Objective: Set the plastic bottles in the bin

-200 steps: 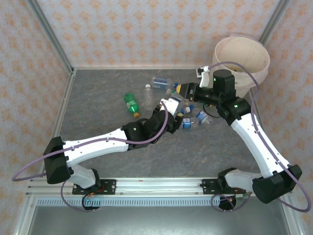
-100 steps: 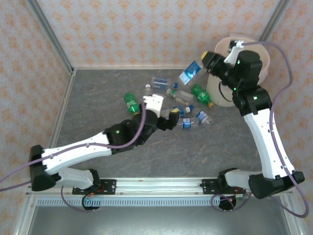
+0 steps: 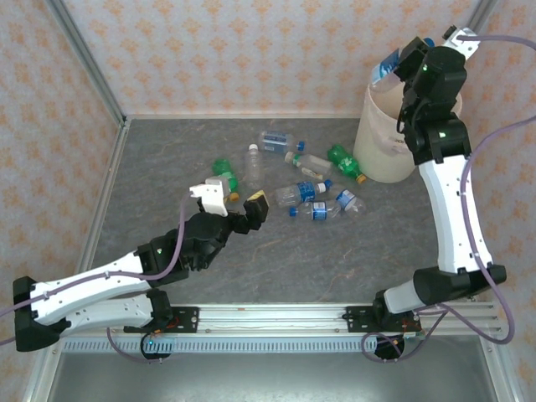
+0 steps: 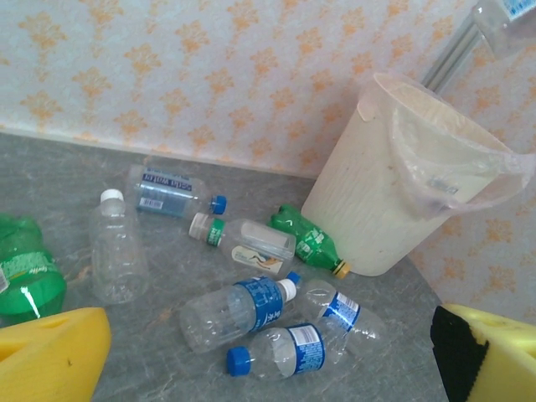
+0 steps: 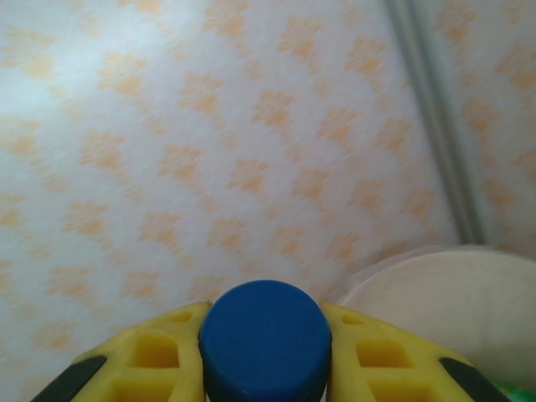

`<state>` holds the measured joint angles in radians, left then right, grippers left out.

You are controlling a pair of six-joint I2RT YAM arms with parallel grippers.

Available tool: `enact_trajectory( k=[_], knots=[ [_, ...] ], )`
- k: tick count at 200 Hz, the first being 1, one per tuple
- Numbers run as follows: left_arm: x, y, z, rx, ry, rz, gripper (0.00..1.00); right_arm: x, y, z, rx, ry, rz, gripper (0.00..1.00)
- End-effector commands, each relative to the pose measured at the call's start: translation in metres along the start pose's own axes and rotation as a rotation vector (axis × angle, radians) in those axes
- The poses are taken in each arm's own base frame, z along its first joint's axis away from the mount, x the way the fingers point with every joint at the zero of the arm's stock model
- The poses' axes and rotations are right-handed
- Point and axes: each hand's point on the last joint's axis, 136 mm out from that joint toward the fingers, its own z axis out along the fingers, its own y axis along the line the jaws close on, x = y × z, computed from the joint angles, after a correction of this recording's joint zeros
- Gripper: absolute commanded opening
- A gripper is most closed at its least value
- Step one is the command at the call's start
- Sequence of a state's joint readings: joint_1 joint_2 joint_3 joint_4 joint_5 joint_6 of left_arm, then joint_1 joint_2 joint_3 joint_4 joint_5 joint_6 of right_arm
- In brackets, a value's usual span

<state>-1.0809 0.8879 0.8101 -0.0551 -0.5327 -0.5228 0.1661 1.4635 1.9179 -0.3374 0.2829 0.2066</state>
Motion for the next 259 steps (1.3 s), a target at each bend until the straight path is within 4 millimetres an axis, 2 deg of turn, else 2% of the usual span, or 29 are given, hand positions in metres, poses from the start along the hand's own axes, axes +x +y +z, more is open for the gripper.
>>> enact_trajectory(
  k=[1, 40, 64, 102, 108, 120, 131, 145, 169, 187, 214, 241, 259],
  knots=[
    [-0.008, 0.005, -0.009, 0.008, -0.032, -0.082, 0.99, -0.015, -0.032, 0.014, 0.18, -0.109, -0.081, 0.29],
    [-0.011, 0.009, -0.014, -0.024, 0.0, -0.044, 0.99, 0.008, -0.063, 0.053, 0.299, -0.093, -0.091, 0.29],
    [-0.009, 0.013, -0.014, -0.048, 0.024, -0.057, 0.99, 0.029, -0.076, 0.071, 0.344, -0.06, -0.103, 0.3],
    [0.003, 0.018, -0.015, -0.06, 0.06, -0.064, 0.99, 0.051, -0.077, 0.099, 0.336, -0.016, -0.096, 0.31],
    [0.004, 0.02, -0.016, -0.065, 0.065, -0.068, 0.99, 0.054, -0.075, 0.104, 0.326, -0.005, -0.098, 0.33],
    [0.008, 0.023, -0.017, -0.077, 0.079, -0.067, 0.99, 0.064, -0.071, 0.114, 0.313, 0.031, -0.101, 0.44],
    [0.011, 0.027, -0.018, -0.089, 0.091, -0.071, 0.99, 0.07, -0.069, 0.119, 0.305, 0.058, -0.085, 0.61],
    [0.017, 0.031, -0.019, -0.098, 0.107, -0.08, 0.99, 0.072, -0.066, 0.118, 0.297, 0.084, -0.058, 0.78],
    [0.028, 0.034, -0.017, -0.093, 0.124, -0.094, 0.99, 0.061, -0.057, 0.109, 0.268, 0.082, -0.041, 0.86],
    [0.032, 0.039, -0.012, -0.107, 0.13, -0.111, 0.99, 0.052, -0.05, 0.097, 0.224, 0.079, -0.016, 0.98],
    [0.036, 0.041, 0.001, -0.117, 0.158, -0.146, 0.99, 0.04, -0.044, 0.077, 0.168, 0.083, 0.01, 1.0],
    [0.034, 0.04, 0.017, -0.155, 0.171, -0.142, 0.99, 0.043, -0.04, 0.055, 0.104, 0.115, 0.023, 1.0],
    [0.03, 0.048, 0.028, -0.248, 0.165, -0.141, 0.99, 0.043, -0.04, 0.039, 0.069, 0.128, 0.03, 1.0]
  ],
)
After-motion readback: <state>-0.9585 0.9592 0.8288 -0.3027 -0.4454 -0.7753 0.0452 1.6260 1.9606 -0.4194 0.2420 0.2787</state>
